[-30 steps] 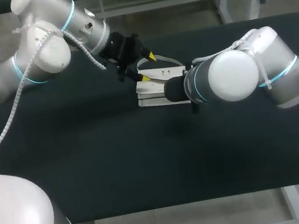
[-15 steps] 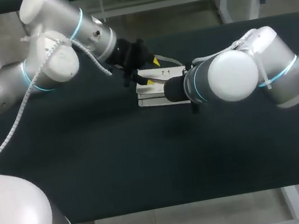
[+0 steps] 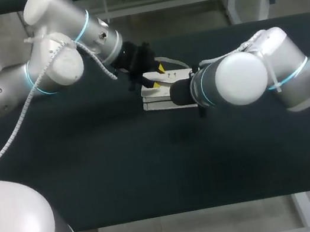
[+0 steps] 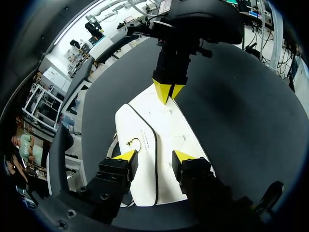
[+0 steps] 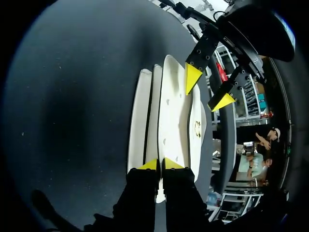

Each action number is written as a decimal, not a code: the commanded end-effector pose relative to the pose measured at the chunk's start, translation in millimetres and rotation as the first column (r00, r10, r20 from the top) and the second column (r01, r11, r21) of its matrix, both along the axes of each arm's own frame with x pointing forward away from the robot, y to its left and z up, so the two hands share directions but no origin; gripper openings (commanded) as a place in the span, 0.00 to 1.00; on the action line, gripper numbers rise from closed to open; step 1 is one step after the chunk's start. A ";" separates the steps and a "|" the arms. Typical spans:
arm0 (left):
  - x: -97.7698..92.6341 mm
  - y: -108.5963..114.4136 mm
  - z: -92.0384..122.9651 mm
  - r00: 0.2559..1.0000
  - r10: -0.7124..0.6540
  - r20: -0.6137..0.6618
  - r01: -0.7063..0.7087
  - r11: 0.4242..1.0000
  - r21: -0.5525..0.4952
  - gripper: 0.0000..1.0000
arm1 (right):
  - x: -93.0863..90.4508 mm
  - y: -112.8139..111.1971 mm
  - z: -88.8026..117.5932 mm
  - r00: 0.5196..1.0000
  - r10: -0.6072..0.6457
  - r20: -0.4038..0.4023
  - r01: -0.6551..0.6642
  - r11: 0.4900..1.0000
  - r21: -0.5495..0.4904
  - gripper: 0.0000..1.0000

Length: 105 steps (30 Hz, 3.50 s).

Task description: Pick up the bag, open it, inspect its contents, close it, and place it on the opposite side

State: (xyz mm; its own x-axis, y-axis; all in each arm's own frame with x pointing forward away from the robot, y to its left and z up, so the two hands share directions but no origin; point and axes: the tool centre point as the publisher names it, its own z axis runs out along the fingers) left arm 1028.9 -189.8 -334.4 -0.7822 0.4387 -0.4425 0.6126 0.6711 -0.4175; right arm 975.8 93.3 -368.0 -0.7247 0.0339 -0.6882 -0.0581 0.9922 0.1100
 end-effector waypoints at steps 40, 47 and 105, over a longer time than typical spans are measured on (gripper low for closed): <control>57.6 0.1 21.4 0.951 0.213 -0.222 -0.212 0.977 0.031 0.00 | -2.4 -1.4 -3.9 0.994 -0.005 0.109 0.004 1.000 0.014 0.00; 68.2 2.3 26.9 0.915 0.293 -0.278 -0.281 0.956 0.085 0.00 | -2.4 -1.4 -3.9 0.994 -0.005 0.109 0.004 1.000 0.014 0.00; 77.8 -6.6 -14.4 0.941 0.322 -0.106 -0.334 0.934 -0.128 0.46 | -2.4 -1.4 -3.9 0.994 -0.005 0.109 0.004 1.000 0.014 0.00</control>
